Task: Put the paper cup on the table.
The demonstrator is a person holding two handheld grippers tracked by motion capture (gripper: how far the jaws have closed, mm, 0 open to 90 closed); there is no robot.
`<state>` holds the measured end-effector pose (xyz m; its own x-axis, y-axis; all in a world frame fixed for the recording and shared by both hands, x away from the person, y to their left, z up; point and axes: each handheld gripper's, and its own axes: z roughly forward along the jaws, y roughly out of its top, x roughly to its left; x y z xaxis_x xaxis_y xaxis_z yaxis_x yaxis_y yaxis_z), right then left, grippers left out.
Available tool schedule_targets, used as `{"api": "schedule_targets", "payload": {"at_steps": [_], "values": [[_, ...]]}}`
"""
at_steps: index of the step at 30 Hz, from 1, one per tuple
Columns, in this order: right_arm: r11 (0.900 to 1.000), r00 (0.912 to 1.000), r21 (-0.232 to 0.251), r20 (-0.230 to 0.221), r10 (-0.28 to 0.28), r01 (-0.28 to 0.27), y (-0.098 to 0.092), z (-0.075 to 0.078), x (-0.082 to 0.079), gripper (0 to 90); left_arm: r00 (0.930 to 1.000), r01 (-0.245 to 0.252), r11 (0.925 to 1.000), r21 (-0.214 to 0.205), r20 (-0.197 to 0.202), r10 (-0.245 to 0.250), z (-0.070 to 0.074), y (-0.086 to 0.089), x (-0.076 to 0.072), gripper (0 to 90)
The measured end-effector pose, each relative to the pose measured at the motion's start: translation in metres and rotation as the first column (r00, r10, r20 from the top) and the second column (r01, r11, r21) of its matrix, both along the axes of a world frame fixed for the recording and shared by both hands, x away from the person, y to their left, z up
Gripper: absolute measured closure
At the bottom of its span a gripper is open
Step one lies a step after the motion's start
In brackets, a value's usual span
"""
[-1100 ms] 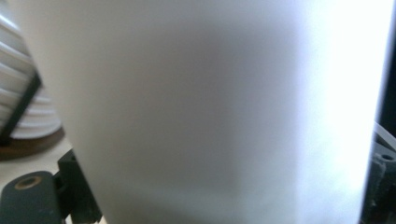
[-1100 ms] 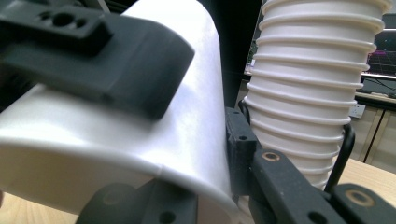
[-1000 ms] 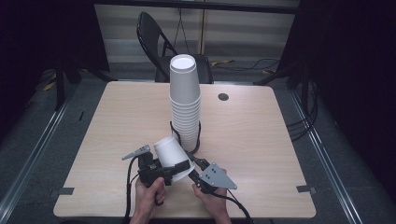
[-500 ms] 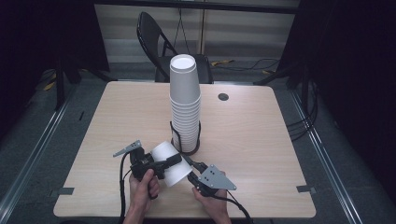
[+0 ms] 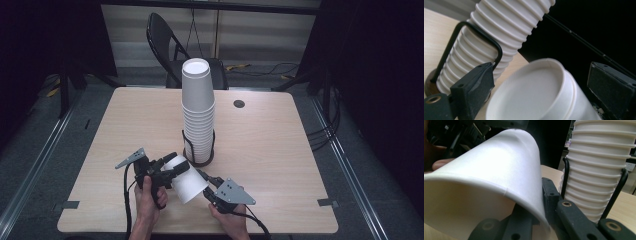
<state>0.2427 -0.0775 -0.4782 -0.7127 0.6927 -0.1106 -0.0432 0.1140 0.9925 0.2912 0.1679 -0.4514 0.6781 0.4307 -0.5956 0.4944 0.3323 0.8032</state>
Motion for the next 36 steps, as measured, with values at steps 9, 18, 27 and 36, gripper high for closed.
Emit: {"api": "schedule_targets", "payload": {"at_steps": [9,18,27,36], "values": [[0.9980,0.9991,-0.057,-0.031,-0.027,0.025,-0.010,-0.001,-0.002,86.5,0.9991,-0.041,0.9985,0.035,0.011,0.041,0.002,0.004,-0.001,15.5],[0.9955,0.9954,-0.079,-0.076,-0.059,0.053,-0.022,-0.002,-0.001,86.5,0.9903,-0.079,0.9929,0.089,0.121,0.068,0.005,0.009,-0.003,15.1],[0.9914,0.9855,-0.116,-0.151,-0.078,0.061,-0.034,0.001,0.003,86.5,0.9758,-0.138,0.9568,0.256,0.201,0.087,0.003,0.009,-0.007,15.4],[0.9864,0.9726,-0.159,-0.220,-0.076,0.041,-0.047,0.007,0.010,86.5,0.9593,-0.141,0.9128,0.383,0.281,0.030,0.003,0.006,-0.014,15.4]]}}
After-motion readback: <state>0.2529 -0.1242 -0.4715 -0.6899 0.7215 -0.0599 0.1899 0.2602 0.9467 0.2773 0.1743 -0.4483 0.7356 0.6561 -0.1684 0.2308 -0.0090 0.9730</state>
